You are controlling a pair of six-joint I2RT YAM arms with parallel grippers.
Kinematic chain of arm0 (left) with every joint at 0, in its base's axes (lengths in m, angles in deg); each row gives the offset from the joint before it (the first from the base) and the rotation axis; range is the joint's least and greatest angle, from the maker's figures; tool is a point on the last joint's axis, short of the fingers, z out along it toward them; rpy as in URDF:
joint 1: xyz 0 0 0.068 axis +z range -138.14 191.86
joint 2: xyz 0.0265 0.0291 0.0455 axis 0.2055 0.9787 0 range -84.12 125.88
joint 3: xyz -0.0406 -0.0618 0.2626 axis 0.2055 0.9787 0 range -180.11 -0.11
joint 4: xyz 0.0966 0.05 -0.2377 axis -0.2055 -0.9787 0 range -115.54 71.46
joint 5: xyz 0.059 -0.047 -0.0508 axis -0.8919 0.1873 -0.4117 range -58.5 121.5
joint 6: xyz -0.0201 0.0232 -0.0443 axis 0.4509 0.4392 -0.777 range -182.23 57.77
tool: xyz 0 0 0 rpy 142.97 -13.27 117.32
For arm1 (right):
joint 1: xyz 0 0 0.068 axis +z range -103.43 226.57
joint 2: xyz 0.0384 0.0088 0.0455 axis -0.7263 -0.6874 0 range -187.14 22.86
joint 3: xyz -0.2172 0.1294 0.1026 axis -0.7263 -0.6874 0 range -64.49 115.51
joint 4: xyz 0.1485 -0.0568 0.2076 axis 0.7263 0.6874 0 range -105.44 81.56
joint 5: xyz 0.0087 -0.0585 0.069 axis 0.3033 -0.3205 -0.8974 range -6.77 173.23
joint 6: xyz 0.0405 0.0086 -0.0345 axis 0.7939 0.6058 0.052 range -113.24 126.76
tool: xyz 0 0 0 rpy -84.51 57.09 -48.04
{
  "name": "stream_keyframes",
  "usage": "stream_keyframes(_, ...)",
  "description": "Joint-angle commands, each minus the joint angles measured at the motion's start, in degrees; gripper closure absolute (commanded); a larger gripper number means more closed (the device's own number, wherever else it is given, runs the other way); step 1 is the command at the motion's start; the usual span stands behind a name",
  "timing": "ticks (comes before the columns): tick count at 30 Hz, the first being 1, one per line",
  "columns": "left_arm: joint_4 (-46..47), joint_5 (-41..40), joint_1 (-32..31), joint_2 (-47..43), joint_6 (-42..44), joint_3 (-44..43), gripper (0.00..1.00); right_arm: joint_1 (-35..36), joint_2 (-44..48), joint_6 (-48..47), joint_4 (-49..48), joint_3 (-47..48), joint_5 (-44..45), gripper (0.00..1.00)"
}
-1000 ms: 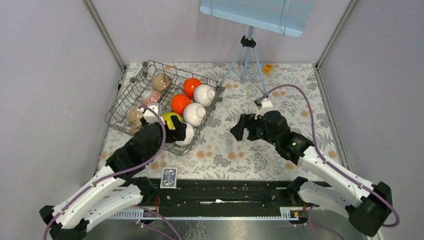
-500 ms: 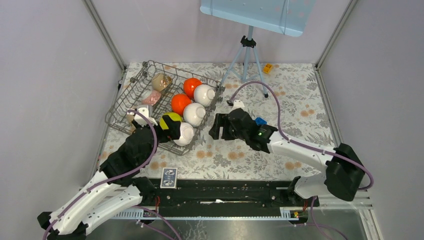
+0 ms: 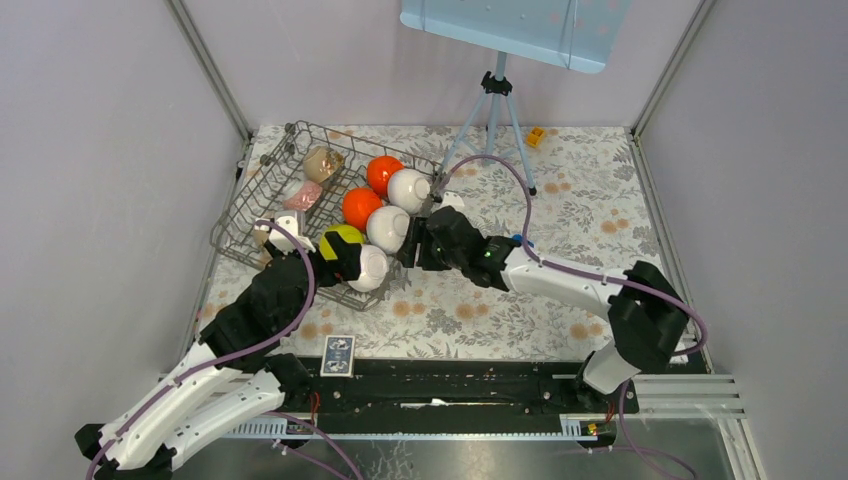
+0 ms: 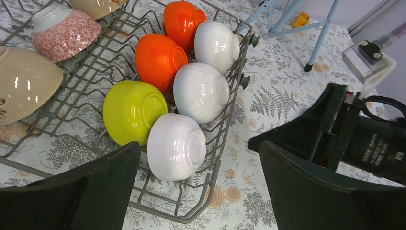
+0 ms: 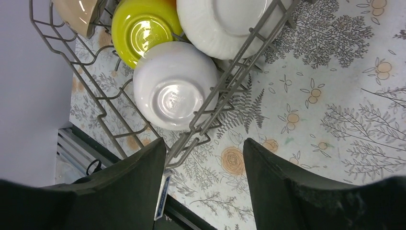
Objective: Unload the bowls from the dish rack
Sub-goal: Adjust the dish rack at the center of the board.
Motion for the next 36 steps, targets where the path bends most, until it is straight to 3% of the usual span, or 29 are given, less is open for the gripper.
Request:
stream_keyframes(1,1.8,0.9,0.0,0.3,-0.4,-0.4,0.01,0.6,-3.3,1.6,2.7,5.6,2.8,0.35)
stream_keyframes(7,1.7,1.0,0.1,0.0,-0.5,-0.4,0.01,0.6,-7.9,2.2,7.9,10.6,4.5,0.42)
stream_keyframes(21,1.5,1.4,0.0,-0.3,-0.5,-0.5,0.01,0.6,-15.2,2.7,12.8,17.4,4.1,0.44)
stream_keyframes(36,1.2,0.7,0.0,0.0,-0.5,-0.5,0.01,0.5,-19.4,1.7,20.0,21.7,7.7,0.61)
